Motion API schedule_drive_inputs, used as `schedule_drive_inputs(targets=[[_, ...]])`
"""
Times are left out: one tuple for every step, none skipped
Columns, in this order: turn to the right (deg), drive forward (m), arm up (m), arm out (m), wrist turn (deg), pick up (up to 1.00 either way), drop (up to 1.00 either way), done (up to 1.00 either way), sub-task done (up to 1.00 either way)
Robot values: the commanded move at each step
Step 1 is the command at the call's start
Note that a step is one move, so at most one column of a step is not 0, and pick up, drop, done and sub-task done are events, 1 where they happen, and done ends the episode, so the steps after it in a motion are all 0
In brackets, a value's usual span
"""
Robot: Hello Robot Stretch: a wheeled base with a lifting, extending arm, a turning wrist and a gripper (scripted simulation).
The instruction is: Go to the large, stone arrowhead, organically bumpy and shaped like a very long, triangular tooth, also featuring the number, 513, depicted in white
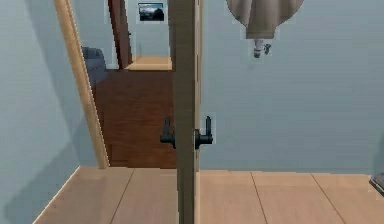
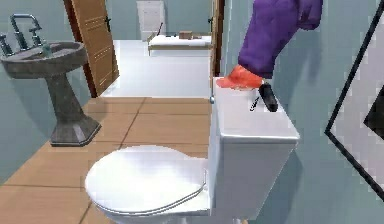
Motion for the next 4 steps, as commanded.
schedule_drive_inputs(targets=[[-36.0,0.00,0.00,0.00,0.0,0.00,0.00,0.00,0.00],[-3.0,0.00,0.00,0.00,0.0,0.00,0.00,0.00,0.00],[0.0,0.75,0.00,0.00,0.0,0.00,0.00,0.00,0.00],[42.0,0.00,0.00,0.00,0.0,0.00,0.00,0.00,0.00]])
